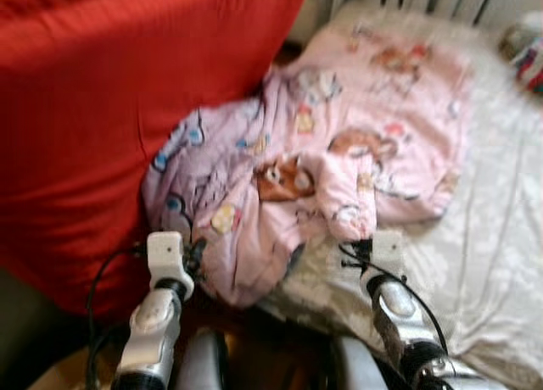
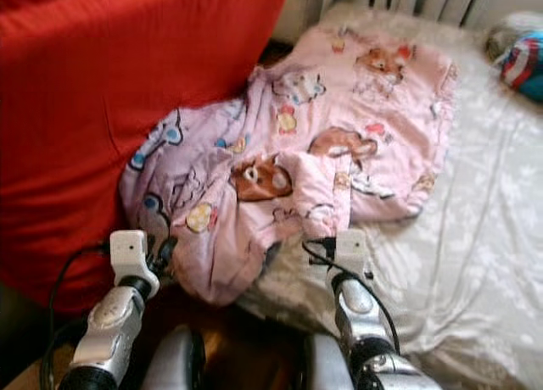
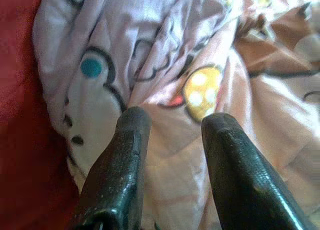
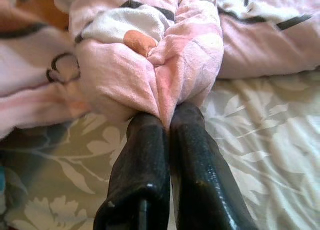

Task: Clean up the room

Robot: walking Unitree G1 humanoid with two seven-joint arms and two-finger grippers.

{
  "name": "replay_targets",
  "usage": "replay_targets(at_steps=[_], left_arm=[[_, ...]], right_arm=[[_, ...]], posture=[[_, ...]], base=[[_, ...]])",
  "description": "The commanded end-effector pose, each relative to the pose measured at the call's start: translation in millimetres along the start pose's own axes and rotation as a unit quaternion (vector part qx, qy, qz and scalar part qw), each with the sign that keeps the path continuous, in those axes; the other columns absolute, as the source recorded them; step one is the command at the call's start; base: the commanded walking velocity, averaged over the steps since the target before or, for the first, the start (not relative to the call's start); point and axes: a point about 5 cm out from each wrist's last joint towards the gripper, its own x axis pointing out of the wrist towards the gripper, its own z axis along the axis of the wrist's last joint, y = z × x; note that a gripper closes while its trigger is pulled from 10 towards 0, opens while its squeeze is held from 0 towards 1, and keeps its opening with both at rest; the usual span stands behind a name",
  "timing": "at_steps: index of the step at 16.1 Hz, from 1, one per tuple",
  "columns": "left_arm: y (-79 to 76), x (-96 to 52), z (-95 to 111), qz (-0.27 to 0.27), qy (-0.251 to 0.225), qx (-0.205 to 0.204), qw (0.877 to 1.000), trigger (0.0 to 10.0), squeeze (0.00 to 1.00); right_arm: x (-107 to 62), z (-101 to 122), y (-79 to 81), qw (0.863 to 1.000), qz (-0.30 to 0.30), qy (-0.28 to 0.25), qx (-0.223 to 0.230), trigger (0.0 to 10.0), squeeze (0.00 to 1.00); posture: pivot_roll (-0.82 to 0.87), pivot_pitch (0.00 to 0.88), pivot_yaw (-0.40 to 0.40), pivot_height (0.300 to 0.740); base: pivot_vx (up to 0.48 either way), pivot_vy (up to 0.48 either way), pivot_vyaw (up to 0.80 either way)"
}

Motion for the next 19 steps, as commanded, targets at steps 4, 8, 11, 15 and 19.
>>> replay_targets(at_steps=[4, 8, 11, 15, 19], left_arm=[[-3.4, 5.0, -5, -0.013, 0.008, 0.004, 1.000, 10.0, 0.00], [3.4, 8.9, -13, 0.002, 0.024, -0.028, 0.999, 10.0, 0.00], [9.5, 8.4, -27, 0.017, 0.065, -0.052, 0.996, 10.0, 0.00], [11.8, 1.7, -49, 0.024, 0.130, -0.044, 0.990, 10.0, 0.00], [28.4, -30.5, -88, 0.068, 0.223, -0.031, 0.972, 10.0, 0.00]], right_arm=[[-0.2, -1, 2.2, 1.000, -0.001, 0.000, -0.008, 10.0, 0.00], [-1.7, -5, 2.0, 1.000, -0.005, 0.009, -0.008, 10.0, 0.00], [-2.9, -10, 5.5, 1.000, -0.003, 0.018, -0.009, 10.0, 0.00], [-2.7, -9, 9.5, 1.000, 0.003, 0.018, -0.010, 10.0, 0.00], [-2.4, -6, 10.3, 1.000, 0.007, 0.003, 0.005, 10.0, 0.00]], posture=[[-0.02, 0.036, -0.023, 0.641], [-0.02, 0.051, -0.025, 0.696], [-0.01, 0.059, -0.028, 0.731], [-0.01, 0.061, -0.030, 0.740], [-0.02, 0.057, -0.033, 0.740]], base=[[0.000, 0.000, 0.00], [0.000, 0.000, 0.00], [0.000, 0.000, 0.00], [0.000, 0.000, 0.00], [0.000, 0.000, 0.00]])
